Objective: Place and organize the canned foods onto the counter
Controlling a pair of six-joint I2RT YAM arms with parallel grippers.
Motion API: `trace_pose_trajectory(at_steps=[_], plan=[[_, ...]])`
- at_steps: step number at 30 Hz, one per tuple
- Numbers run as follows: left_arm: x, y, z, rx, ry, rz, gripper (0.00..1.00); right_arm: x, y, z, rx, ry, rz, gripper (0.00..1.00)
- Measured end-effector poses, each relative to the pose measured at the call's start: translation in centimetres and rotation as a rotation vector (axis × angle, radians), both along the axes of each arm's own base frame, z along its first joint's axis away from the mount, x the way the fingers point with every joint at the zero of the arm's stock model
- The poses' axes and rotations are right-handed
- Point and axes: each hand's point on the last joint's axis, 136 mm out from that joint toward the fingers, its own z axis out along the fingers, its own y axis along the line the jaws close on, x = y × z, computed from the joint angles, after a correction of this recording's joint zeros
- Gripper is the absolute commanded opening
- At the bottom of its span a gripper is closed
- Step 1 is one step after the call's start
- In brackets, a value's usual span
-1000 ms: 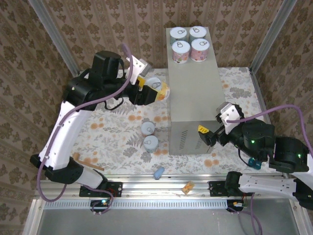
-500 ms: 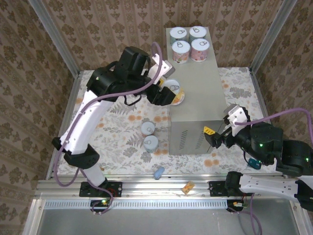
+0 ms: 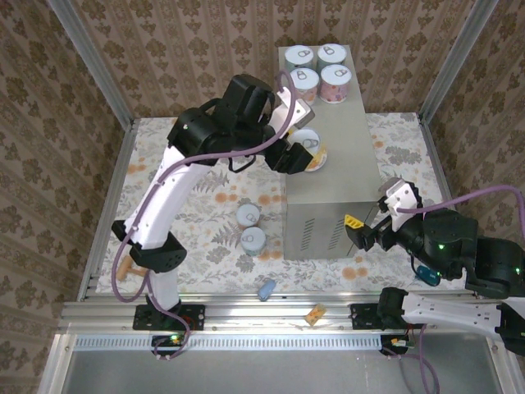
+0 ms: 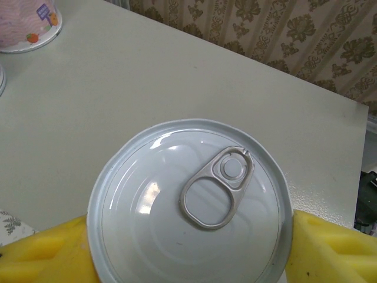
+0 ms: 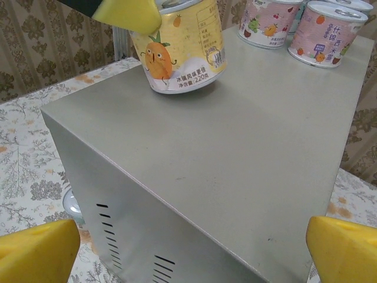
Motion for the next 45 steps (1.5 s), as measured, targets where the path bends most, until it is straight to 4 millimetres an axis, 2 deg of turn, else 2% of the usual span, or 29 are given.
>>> trace_pose_trajectory(at_steps=[18, 21, 28, 30, 35, 45], plan=[[0.3, -2.7, -0.8, -0.015, -0.003, -0.040, 0.78, 0.1, 0.1, -0.8, -0.016, 0.008, 0.000, 1.00], [0.2, -2.7, -0.8, -0.018, 0.001, -0.046, 0.82, 0.1, 0.2, -0.8, -0.012, 0.005, 0.001, 1.00], [-0.1, -3.1, -0.4, -0.043, 0.002, -0.072, 1.00, 0.5, 1.0, 0.2, 0.020, -0.027, 0.003, 1.00], [-0.3, -3.0, -0.5, -0.045, 0.002, -0.076, 1.00, 0.9, 1.5, 0.5, 0.033, -0.044, -0.001, 1.00], [-0.8, -1.4, -0.3, -0.062, 0.004, -0.071, 1.00, 2.1, 3.4, 1.3, 0.034, -0.079, -0.014, 1.00], [0.0, 6.2, 2.4, -0.208, -0.034, 0.045, 1.00, 5.8, 6.8, 2.4, 0.023, -0.146, -0.120, 1.00]])
